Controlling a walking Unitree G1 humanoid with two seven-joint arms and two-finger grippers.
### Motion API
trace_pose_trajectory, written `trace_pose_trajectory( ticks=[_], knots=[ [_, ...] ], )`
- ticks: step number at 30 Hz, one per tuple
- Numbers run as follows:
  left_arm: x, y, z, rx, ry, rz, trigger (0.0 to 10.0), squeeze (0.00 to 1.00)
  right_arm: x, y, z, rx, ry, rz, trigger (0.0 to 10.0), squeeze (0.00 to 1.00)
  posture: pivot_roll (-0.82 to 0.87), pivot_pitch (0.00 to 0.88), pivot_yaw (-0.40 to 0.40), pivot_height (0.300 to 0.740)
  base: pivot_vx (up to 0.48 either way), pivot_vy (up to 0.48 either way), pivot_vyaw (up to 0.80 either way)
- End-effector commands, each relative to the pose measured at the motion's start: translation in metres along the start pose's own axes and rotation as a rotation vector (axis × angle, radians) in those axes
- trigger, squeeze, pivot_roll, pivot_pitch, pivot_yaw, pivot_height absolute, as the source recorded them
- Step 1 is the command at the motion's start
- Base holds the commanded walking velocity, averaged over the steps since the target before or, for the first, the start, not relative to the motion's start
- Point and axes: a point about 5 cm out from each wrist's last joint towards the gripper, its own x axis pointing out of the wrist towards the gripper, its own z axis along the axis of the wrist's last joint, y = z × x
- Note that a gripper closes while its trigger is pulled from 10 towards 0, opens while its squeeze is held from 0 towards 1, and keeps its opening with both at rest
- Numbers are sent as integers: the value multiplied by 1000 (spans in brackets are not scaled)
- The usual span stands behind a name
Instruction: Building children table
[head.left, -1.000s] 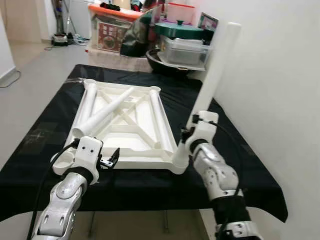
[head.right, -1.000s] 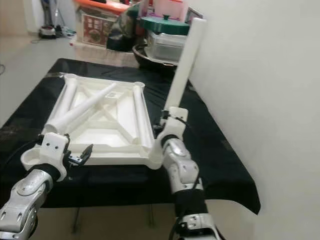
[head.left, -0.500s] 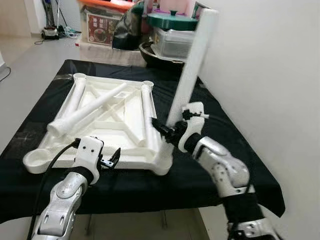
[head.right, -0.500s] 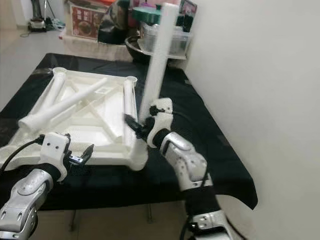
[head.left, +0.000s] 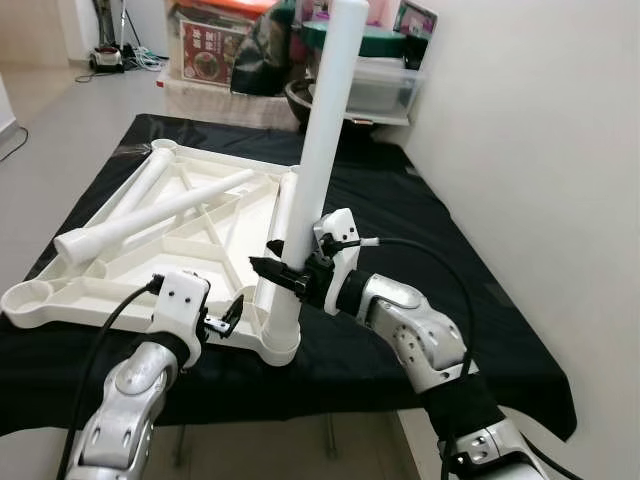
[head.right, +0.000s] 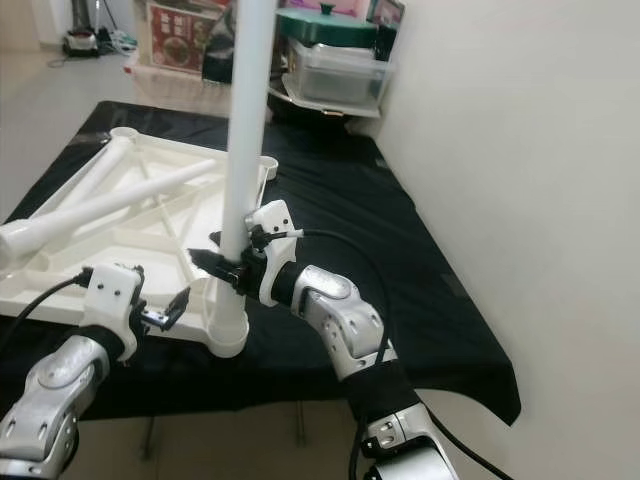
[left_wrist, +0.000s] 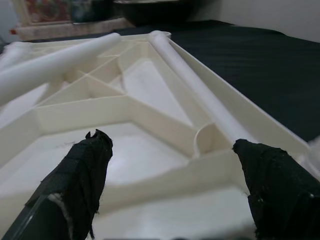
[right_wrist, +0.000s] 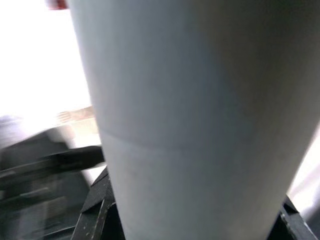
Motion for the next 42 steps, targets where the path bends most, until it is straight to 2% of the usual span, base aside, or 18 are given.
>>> trace_pose_trajectory(
  ticks=[1, 3, 7, 11, 12, 15, 16, 22, 23, 25, 26, 28, 32, 36, 37, 39, 41, 42],
  knots=[
    [0, -3, -3, -9, 5, -12, 10000, 0, -19, -47, -22, 103, 93, -435, 0, 0, 157, 0, -212, 740, 0, 0, 0],
    [0, -3, -3, -9, 5, -12, 10000, 0, -19, -47, -22, 103, 93, -435, 0, 0, 157, 0, -212, 740, 0, 0, 0],
    [0, -3, -3, -8, 5, -13, 10000, 0, -38, -63, -39, 167, 127, -703, 0, 0, 156, 0, -209, 740, 0, 0, 0],
    [0, -3, -4, -7, 6, -11, 10000, 0, -44, -58, -47, 198, 154, -787, 39, 0, 155, 0, -204, 740, 0, 0, 0],
    [0, -3, -4, -5, 7, -11, 10000, 0, -40, -49, -46, 220, 146, -759, 10000, 0, 154, 0, -201, 740, 0, 0, 0],
    [0, -3, -4, -4, 8, -12, 10000, 0, -34, -42, -43, 236, 139, -711, 10000, 0, 152, 0, -199, 740, 0, 0, 0],
    [0, -3, -4, -3, 8, -13, 10000, 0, -29, -38, -37, 231, 107, -668, 10000, 1000, 152, 0, -199, 740, 0, 0, 0],
    [1, -3, -4, -2, 8, -14, 10000, 0, -17, -35, -17, 249, 33, -510, 10000, 992, 155, 0, -203, 740, 0, 0, 0],
    [1, -3, -4, -2, 8, -13, 10000, 0, -15, -32, -8, 245, 0, -405, 10000, 0, 152, 0, -204, 740, 0, 0, 0],
    [2, -3, -4, -4, 6, -11, 10000, 0, -17, -19, 5, 118, -32, -123, 10000, 0, 148, 0, -204, 740, 0, 0, 0],
    [2, -3, -4, -4, 6, -11, 10000, 0, -17, -19, 5, 118, -32, -123, 10000, 0, 148, 0, -204, 740, 0, 0, 0],
    [3, -3, -4, -5, 4, -11, 10000, 0, -22, -6, 3, 34, -13, 63, 10000, 0, 152, 0, -207, 740, 0, 0, 0],
    [3, -3, -4, -5, 3, -11, 10000, 0, -25, 6, -4, 4, 31, 187, 10000, 0, 154, 0, -209, 740, 0, 0, 0],
    [4, -3, -4, -4, 3, -9, 10000, 0, -23, 8, -8, 2, 49, 210, 10000, 0, 160, 0, -214, 740, 0, 0, 0],
    [4, -3, -4, -4, 4, -7, 10000, 0, -20, 8, -11, 8, 61, 202, 0, 0, 160, 0, -214, 740, 0, 0, 0],
    [3, -3, -4, -3, 4, -5, 10000, 0, -14, -1, -14, 45, 63, 105, 0, 0, 168, 0, -217, 740, 0, 0, 0],
    [3, -2, -4, -4, 3, -4, 10000, 0, -11, -25, -21, 87, 89, -153, 0, 0, 164, 0, -214, 740, 0, 0, 0],
    [3, -2, -4, -4, 3, -4, 10000, 0, -11, -25, -21, 87, 89, -153, 0, 0, 164, 0, -214, 740, 0, 0, 0]
  ],
)
